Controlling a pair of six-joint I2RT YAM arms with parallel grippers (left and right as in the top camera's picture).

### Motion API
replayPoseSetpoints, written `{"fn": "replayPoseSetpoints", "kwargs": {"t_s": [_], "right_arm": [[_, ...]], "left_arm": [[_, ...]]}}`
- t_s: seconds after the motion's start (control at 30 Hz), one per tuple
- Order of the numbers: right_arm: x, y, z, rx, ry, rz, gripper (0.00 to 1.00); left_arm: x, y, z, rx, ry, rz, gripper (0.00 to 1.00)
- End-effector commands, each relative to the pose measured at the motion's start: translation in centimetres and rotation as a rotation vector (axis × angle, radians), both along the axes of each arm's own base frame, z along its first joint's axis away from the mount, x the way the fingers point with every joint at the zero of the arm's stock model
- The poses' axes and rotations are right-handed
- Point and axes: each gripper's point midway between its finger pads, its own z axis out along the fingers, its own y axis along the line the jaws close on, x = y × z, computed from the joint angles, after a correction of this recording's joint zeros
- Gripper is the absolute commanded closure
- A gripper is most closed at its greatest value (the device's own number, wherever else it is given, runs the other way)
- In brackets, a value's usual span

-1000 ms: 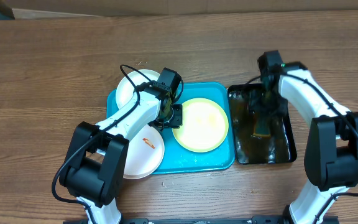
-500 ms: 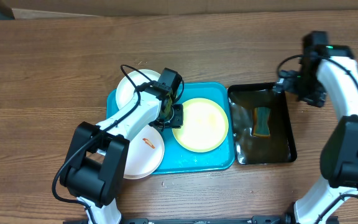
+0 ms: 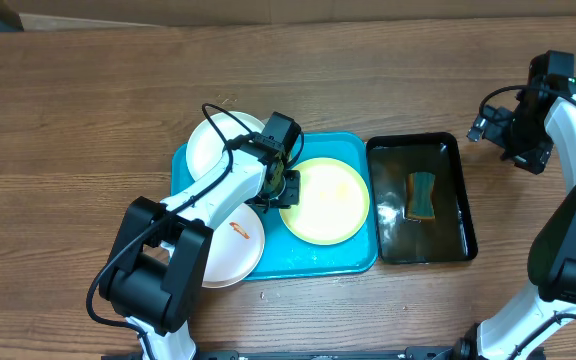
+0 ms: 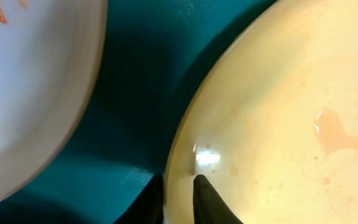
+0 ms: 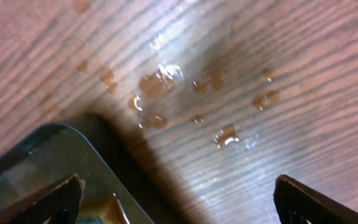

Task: Clean dirty plates on tray and stack at the side
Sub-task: 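Release the sponge and raise the right gripper to the side, then lift the yellow plate with the left gripper and swing it left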

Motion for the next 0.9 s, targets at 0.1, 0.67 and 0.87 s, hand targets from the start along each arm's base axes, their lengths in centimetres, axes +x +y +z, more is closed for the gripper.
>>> {"fn": "replayPoseSetpoints", "kwargs": {"t_s": [0.1,0.67,0.87], "right_arm": [[1.7,-0.4,1.2,-0.010,-0.078,-0.003,0.00],[2.1,-0.5,1.2,-0.013,-0.093,-0.003,0.00],[2.1,-0.5,1.2,-0.013,-0.093,-0.003,0.00]], "left_arm": [[-0.3,0.3,-0.4,0.021,0.011,0.004,0.96],[3.2,1.4,5.6,0.031,-0.031,-0.052,0.96],[4.1,1.9,8.8,0.033,-0.039,-0.054,0.96]]}}
